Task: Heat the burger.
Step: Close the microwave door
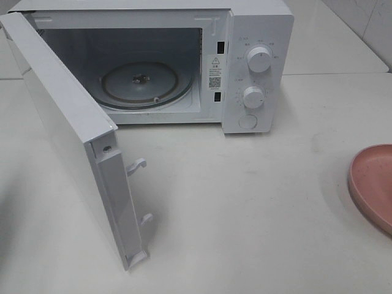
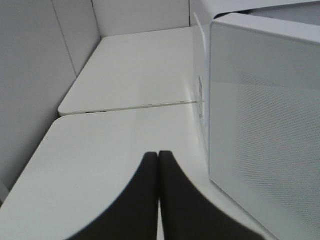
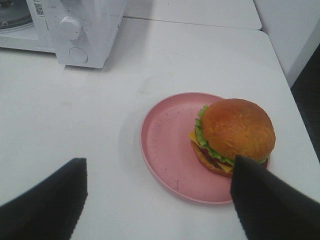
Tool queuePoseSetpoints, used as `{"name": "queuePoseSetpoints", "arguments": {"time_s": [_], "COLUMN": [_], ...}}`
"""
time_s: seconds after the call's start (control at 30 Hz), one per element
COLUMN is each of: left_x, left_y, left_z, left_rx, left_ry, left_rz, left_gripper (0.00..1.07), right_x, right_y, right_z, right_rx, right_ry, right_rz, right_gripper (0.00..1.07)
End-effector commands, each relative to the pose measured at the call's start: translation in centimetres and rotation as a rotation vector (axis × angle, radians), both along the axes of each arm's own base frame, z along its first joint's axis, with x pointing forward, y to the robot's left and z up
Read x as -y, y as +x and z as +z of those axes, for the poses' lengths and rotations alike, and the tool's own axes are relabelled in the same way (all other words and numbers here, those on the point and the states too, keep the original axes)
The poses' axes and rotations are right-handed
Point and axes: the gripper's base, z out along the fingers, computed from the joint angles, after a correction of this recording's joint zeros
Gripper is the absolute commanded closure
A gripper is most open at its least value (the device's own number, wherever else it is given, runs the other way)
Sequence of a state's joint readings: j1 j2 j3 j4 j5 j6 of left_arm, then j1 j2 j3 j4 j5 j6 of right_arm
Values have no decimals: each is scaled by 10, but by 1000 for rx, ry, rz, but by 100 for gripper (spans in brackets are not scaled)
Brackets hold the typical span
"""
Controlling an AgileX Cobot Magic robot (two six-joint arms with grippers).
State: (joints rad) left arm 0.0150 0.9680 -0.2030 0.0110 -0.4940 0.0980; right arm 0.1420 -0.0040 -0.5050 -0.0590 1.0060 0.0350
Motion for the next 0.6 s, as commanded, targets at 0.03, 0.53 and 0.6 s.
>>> {"name": "queuePoseSetpoints", "arguments": {"time_s": [0.03,0.53,0.6], "left_x": [5,30,41], "left_y": [8,52,59], "left_z": [-3,-36,-41], "left_rx": [26,11,-8], "left_ry": [-27,-107,-110], "left_rz": [-47,-305,-351], "left_gripper": [107,107,107], "right_x": [1,1,1], "right_y": [-4,-4,-4], "right_z": [0,0,0], "right_rx": [41,41,41], "right_ry": [0,0,0], "right_rz": [-3,-3,-3], "right_gripper": [32,32,32]}}
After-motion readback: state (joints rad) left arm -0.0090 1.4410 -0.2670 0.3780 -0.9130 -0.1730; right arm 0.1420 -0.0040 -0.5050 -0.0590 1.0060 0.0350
